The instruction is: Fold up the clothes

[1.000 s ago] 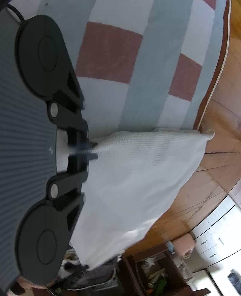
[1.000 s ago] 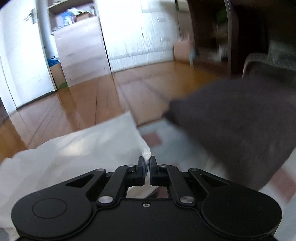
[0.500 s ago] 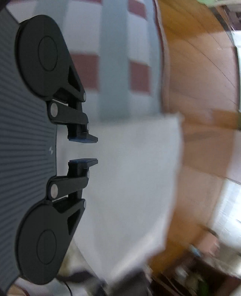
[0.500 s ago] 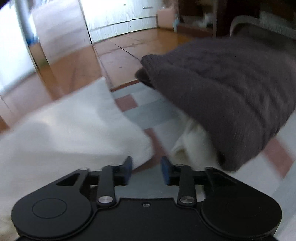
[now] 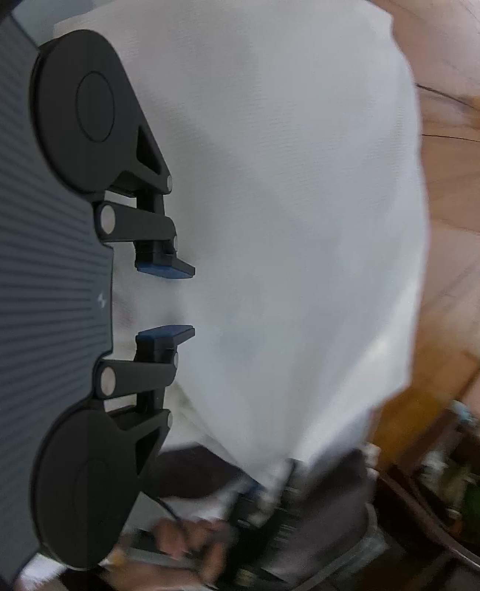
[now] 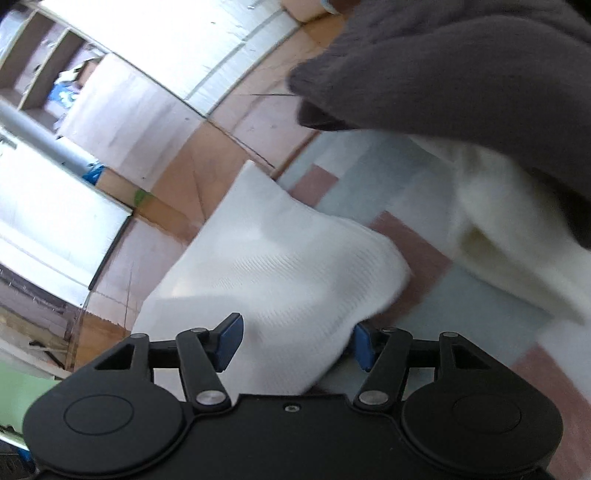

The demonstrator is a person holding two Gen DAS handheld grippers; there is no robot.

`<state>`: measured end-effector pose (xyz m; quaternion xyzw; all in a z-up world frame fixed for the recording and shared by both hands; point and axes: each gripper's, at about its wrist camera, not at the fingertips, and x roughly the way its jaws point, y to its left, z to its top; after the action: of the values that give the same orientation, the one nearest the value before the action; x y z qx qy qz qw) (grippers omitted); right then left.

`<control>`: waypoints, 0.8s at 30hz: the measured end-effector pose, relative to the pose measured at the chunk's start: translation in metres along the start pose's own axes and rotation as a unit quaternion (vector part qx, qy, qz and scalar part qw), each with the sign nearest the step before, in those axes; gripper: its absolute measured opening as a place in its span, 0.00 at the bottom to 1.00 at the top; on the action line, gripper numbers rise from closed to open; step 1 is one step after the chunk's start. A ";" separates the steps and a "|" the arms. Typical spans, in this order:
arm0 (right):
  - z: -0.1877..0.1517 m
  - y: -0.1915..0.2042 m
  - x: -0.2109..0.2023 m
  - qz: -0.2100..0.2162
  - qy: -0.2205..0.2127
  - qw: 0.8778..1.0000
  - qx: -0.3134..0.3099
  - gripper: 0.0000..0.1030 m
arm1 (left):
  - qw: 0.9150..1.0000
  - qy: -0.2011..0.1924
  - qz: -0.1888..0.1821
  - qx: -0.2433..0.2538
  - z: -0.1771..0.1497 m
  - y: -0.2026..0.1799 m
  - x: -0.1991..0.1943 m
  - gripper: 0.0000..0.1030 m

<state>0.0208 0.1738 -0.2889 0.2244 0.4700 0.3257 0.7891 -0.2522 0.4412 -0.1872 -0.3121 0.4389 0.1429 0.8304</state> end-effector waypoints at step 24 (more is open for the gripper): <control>-0.189 0.345 0.057 0.172 0.190 0.857 -0.446 0.11 | 0.942 -0.166 -0.029 -0.291 -0.033 0.198 -0.108 0.35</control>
<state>-0.2315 0.4606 -0.1812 -0.1412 0.3693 0.6673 0.6312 -0.4367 0.5748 -0.1903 -0.5244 0.2250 0.2898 0.7683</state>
